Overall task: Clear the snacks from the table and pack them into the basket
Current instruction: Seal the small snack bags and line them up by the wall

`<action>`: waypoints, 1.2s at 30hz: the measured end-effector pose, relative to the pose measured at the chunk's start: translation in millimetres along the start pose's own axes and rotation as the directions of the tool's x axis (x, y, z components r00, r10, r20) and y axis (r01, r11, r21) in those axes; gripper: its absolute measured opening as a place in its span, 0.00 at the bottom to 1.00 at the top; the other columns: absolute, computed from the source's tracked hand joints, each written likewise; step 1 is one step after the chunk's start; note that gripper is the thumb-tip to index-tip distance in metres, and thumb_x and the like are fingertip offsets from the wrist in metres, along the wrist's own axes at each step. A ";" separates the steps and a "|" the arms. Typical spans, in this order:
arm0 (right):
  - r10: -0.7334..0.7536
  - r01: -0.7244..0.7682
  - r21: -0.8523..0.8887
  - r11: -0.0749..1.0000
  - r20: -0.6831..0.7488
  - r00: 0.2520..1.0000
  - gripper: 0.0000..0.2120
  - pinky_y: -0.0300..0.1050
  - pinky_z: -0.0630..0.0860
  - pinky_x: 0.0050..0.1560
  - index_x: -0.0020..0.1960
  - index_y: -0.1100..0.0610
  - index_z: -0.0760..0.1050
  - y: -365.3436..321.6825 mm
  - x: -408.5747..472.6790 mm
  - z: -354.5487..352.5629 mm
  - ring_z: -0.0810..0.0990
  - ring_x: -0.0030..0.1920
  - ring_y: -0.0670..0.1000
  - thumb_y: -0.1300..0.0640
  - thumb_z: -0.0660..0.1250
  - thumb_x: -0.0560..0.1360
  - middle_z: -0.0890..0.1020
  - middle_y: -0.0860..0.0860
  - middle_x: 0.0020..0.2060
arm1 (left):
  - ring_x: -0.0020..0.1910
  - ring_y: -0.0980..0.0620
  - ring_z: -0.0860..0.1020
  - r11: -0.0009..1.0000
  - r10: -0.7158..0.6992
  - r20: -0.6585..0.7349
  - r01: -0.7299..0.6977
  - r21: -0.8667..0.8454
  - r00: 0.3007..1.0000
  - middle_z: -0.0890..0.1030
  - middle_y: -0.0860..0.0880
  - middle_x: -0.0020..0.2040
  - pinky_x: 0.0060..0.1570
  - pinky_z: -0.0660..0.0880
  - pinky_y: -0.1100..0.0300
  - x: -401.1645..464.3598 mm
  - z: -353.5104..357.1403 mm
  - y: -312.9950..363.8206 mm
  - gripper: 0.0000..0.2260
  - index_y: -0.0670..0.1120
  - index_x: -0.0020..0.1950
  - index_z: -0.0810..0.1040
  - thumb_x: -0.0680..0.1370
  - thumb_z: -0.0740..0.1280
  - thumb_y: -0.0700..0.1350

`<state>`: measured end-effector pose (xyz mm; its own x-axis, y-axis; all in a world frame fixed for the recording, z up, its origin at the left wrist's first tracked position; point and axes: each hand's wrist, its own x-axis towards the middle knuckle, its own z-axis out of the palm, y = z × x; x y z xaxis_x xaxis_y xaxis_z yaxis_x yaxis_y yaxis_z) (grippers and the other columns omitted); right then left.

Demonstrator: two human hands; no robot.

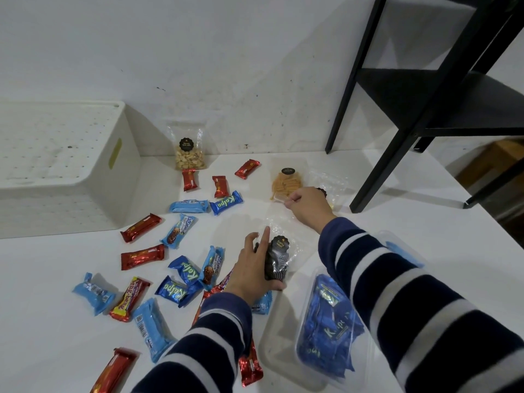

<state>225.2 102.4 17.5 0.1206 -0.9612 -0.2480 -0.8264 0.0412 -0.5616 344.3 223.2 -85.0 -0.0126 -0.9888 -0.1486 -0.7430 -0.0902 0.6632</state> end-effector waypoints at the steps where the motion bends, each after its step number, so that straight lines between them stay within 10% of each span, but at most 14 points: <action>1: -0.001 0.001 -0.002 1.000 -0.001 1.000 0.07 0.58 0.71 0.63 0.43 0.54 0.80 0.5 1.1 0.7 0.78 0.54 0.54 0.53 0.66 0.75 0.82 0.50 0.50 | 0.70 0.45 0.64 1.000 0.001 -0.001 -0.001 0.001 1.000 0.49 0.54 0.73 0.64 0.71 0.49 -0.5 0.1 -0.2 0.57 0.56 0.77 0.41 0.62 0.79 0.54; 22: 0.008 -0.011 -0.091 0.996 -0.033 0.999 0.12 0.64 0.68 0.64 0.31 0.43 0.72 -19.5 3.3 12.7 0.79 0.50 0.52 0.47 0.65 0.73 0.74 0.39 0.34 | 0.70 0.46 0.64 0.999 0.023 -0.018 -0.022 0.035 1.000 0.49 0.55 0.73 0.65 0.70 0.49 -2.7 1.0 -1.5 0.56 0.55 0.77 0.39 0.64 0.78 0.56; 26: -0.042 0.058 -0.161 0.985 0.098 0.994 0.12 0.63 0.66 0.66 0.52 0.46 0.78 -15.3 -2.8 -0.5 0.76 0.59 0.54 0.42 0.65 0.74 0.79 0.45 0.52 | 0.71 0.45 0.63 1.000 -0.006 -0.016 0.006 0.027 1.000 0.48 0.54 0.73 0.65 0.70 0.49 -0.8 0.8 -0.4 0.56 0.55 0.77 0.39 0.64 0.78 0.56; 32: -0.037 0.048 -0.157 0.986 0.069 0.997 0.10 0.46 0.74 0.49 0.36 0.52 0.80 13.4 -8.5 -20.2 0.77 0.46 0.54 0.62 0.66 0.73 0.79 0.48 0.37 | 0.70 0.44 0.64 0.999 -0.042 -0.019 0.042 0.029 0.999 0.48 0.53 0.73 0.64 0.71 0.47 2.4 3.7 2.1 0.57 0.55 0.77 0.39 0.63 0.78 0.56; 36: -0.056 0.052 -0.092 0.994 -0.035 0.998 0.08 0.48 0.76 0.59 0.51 0.56 0.84 15.6 -16.6 -16.8 0.79 0.54 0.54 0.62 0.67 0.75 0.83 0.51 0.52 | 0.70 0.42 0.63 0.997 -0.071 0.011 0.071 0.014 0.997 0.48 0.52 0.73 0.67 0.68 0.47 3.2 2.2 5.5 0.56 0.55 0.77 0.42 0.63 0.78 0.58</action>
<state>201.0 114.4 26.1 0.1468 -0.9710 -0.1885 -0.8663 -0.0343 -0.4984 338.7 219.9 -83.4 0.0326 -0.9785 -0.2034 -0.7511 -0.1583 0.6409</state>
